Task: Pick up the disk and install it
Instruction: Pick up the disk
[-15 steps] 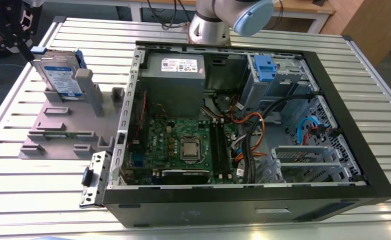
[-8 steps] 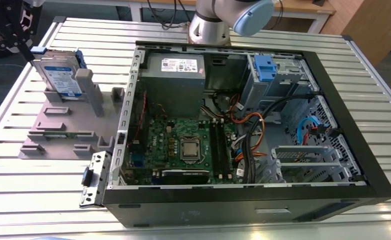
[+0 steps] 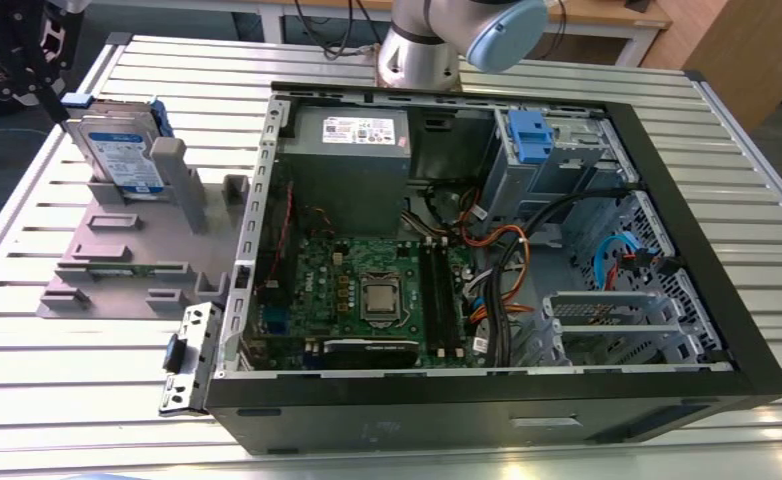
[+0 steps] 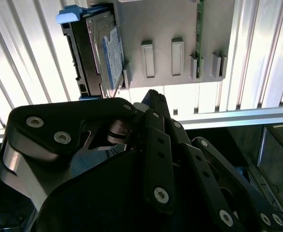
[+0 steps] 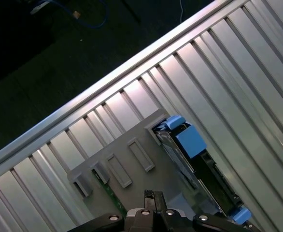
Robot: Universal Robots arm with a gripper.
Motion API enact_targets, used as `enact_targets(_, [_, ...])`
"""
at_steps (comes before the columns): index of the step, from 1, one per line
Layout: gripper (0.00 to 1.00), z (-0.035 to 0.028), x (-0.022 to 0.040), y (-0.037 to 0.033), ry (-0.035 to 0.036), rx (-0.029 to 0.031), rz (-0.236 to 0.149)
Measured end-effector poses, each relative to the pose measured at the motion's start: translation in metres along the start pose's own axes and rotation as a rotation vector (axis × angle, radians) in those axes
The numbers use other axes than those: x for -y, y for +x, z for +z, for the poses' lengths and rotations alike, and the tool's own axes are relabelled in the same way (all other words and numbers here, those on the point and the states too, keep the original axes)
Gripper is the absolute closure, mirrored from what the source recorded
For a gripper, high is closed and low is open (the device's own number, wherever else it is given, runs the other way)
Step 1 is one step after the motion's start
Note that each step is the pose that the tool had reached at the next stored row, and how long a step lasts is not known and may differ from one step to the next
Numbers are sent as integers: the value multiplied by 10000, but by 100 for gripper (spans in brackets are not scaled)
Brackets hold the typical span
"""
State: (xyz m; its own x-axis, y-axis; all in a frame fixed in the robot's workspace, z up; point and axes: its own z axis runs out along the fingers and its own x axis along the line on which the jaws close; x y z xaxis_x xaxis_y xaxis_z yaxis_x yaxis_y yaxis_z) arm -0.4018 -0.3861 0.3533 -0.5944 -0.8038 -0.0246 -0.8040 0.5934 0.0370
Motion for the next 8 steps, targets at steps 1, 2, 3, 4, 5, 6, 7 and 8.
enact_targets(1, [89, 0, 0, 0, -1, -1, -14])
enact_targets(2, [89, 0, 0, 0, -1, -1, -28])
enact_targets(3, [89, 0, 0, 0, -1, -2, -42])
enact_targets(4, [89, 0, 0, 0, -1, -2, -58])
enact_targets(5, [89, 0, 0, 0, -2, -2, -72])
enact_targets(6, [89, 0, 0, 0, -2, -2, -86])
enact_targets(7, [89, 0, 0, 0, -2, -4, -100])
enact_targets(8, [89, 0, 0, 0, -3, -4, -114])
